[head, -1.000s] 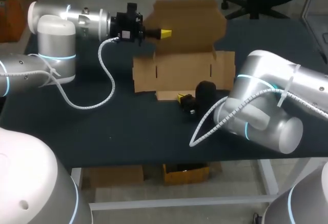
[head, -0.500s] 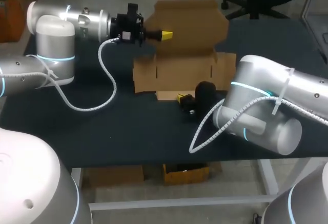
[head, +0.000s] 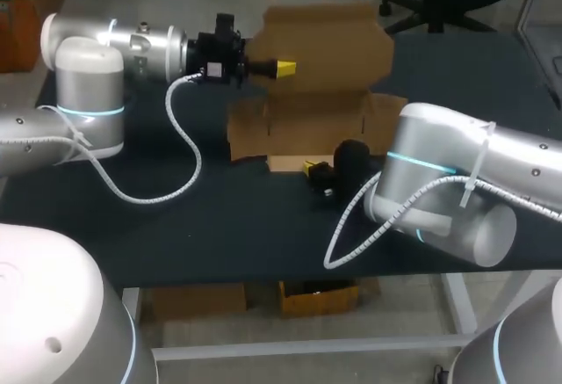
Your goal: Assemble the packaging by folding the flat box into shape, placing the metal phone stand inside, and closing the box properly
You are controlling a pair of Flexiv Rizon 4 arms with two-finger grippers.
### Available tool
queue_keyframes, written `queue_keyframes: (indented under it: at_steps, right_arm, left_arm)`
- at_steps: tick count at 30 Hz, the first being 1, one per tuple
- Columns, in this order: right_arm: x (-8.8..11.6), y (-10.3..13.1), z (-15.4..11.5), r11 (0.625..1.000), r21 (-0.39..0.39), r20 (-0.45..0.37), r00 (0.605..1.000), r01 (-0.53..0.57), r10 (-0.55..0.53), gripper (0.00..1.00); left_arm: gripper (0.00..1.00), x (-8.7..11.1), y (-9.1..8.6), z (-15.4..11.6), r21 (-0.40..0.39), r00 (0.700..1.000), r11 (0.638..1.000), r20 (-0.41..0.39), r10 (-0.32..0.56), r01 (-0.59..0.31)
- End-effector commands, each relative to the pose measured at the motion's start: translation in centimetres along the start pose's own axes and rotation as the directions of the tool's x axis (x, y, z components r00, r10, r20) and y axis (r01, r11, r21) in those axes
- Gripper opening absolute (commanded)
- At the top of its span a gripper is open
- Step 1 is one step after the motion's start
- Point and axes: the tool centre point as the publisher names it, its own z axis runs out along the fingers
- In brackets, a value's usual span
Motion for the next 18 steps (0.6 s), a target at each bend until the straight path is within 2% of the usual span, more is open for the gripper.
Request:
queue_keyframes:
  at_steps: [1, 18]
  right_arm:
    - [0.0, -0.4, 0.5, 1.000, -0.001, 0.007, 1.000, 0.000, 0.000, 0.00]
    - [0.0, -0.4, 0.5, 1.000, -0.001, 0.007, 1.000, 0.000, 0.000, 0.00]
  left_arm:
    - [0.00, 0.6, 0.3, 0.2, -0.003, 1.000, 1.000, 0.001, -0.010, 0.010]
    - [0.00, 1.3, 1.5, 0.2, 0.002, 0.999, 0.999, -0.018, -0.041, 0.042]
